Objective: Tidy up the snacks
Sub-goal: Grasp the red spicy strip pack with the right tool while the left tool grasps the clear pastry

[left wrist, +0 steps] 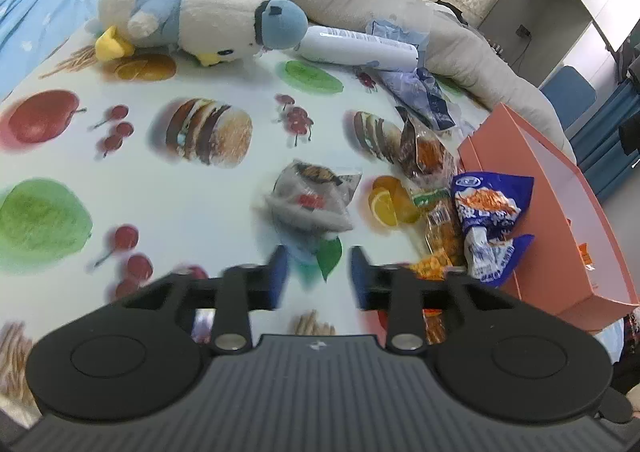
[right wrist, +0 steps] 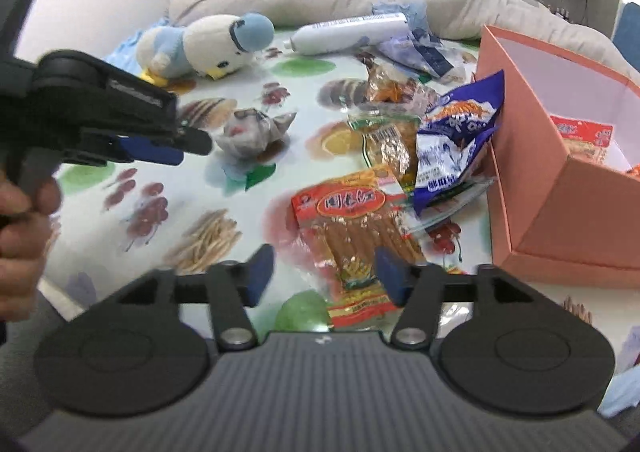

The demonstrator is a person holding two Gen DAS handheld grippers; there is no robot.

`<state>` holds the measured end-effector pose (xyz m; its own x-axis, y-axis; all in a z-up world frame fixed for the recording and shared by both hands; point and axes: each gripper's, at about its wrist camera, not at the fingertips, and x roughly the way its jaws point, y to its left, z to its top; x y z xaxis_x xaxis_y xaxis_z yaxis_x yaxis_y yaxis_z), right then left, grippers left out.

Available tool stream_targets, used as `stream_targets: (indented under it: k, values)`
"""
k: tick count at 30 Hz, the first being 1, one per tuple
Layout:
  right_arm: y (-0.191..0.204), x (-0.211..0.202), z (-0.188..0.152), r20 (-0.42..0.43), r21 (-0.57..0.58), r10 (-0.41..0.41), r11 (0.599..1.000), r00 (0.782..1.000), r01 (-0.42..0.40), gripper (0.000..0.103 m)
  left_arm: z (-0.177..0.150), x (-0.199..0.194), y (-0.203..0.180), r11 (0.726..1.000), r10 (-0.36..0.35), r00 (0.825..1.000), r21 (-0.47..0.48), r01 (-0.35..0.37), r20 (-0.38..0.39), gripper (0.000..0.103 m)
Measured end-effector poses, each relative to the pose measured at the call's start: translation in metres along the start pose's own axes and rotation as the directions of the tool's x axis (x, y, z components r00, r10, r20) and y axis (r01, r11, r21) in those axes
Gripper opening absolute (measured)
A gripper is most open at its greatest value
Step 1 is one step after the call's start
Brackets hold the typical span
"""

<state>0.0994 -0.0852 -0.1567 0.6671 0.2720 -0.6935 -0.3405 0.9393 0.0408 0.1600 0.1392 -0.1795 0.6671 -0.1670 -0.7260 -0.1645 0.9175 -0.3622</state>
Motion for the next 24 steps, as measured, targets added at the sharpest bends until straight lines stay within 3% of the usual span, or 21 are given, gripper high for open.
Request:
stream_targets:
  k: [4,10,17,24]
  values:
    - [-0.010,0.006,0.005,-0.004,-0.015,-0.014,1.000,1.000,0.014,0.083,0.012,0.015,-0.003,0.999,0.001,1.000,0.048,-0.001,0.006,0.070]
    - [-0.021,0.030,0.011,-0.101,-0.038,-0.013,0.999,0.995,0.009,0.084,0.031,0.038,0.001,0.997,0.031,0.999,0.069,-0.031,0.012,0.083]
    - [-0.018,0.046,0.013,-0.128,-0.101,-0.024,0.995,0.991,0.011,0.084,0.046,0.061,-0.004,0.987,0.004,1.000,0.160,-0.003,-0.002,0.086]
    - [-0.026,0.060,0.015,-0.168,-0.095,0.005,0.995,0.986,-0.021,0.084,0.050,0.083,-0.006,0.978,0.003,1.000,0.210,0.002,-0.022,0.085]
